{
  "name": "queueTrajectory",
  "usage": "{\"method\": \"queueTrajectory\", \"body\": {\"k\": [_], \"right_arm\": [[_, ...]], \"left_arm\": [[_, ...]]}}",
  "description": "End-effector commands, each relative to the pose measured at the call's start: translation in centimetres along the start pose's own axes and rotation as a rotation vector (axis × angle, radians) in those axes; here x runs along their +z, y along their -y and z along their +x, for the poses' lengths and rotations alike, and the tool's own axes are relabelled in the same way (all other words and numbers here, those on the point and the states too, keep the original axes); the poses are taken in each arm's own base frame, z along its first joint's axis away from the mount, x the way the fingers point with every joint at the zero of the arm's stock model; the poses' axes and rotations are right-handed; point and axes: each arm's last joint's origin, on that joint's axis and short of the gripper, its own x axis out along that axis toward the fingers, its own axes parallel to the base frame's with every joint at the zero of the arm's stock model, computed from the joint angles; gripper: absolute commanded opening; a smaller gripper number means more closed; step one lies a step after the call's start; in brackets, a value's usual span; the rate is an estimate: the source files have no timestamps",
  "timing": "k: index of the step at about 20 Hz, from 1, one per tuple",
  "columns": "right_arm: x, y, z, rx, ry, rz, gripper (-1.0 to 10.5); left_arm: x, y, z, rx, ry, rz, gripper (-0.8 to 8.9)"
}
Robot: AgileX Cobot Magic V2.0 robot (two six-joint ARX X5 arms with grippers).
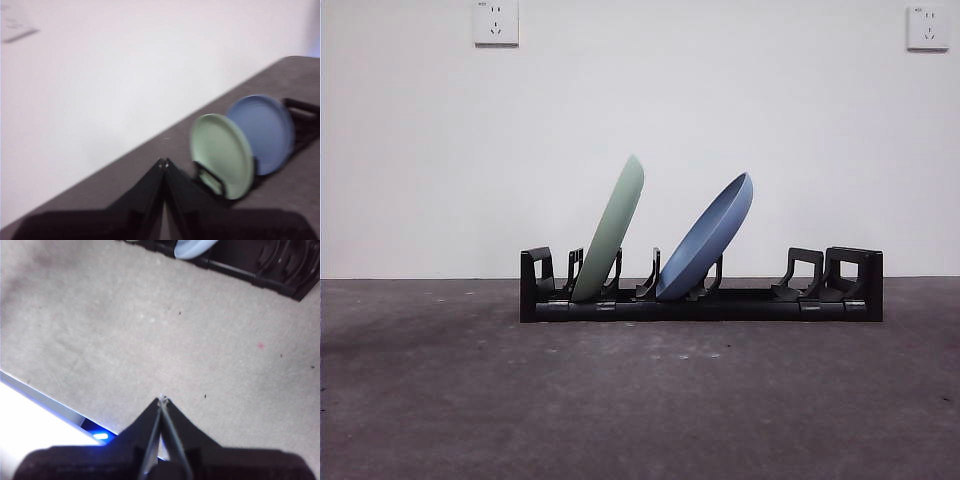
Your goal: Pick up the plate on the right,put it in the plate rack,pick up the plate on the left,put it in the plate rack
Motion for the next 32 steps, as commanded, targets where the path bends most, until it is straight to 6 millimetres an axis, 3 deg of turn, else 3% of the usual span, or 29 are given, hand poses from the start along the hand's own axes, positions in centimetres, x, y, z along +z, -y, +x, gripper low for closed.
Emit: {"method": "queueTrajectory", "body": {"k": [1,5,8,15,19,32], "right_arm": [[0.2,0.1,0.9,-0.007,-0.053,0.012,0.0],[0.9,0.2,2.3,-0.01,-0.1,0.019,0.0],[1.2,0.3,2.9,-0.01,-0.121,0.021,0.0],[1.4,0.4,3.2,-0.021,-0.127,0.021,0.0],[1.4,0.4,3.2,-0.026,-0.127,0.021,0.0],[3.0,0.4,3.2,-0.047,0.041,0.003,0.0]], "left_arm": [[-3.9,0.9,-0.2,0.068,0.023,0.023,-0.03],[-11.1,3.2,-0.3,0.115,0.021,-0.015,-0.03],[-15.3,4.7,-0.2,0.131,-0.026,-0.055,-0.03],[-21.4,6.7,0.1,0.194,-0.076,-0.191,-0.03],[-23.7,7.3,0.5,0.214,-0.133,-0.285,-0.03],[-23.8,7.2,0.6,0.228,-0.136,-0.319,-0.03]]}}
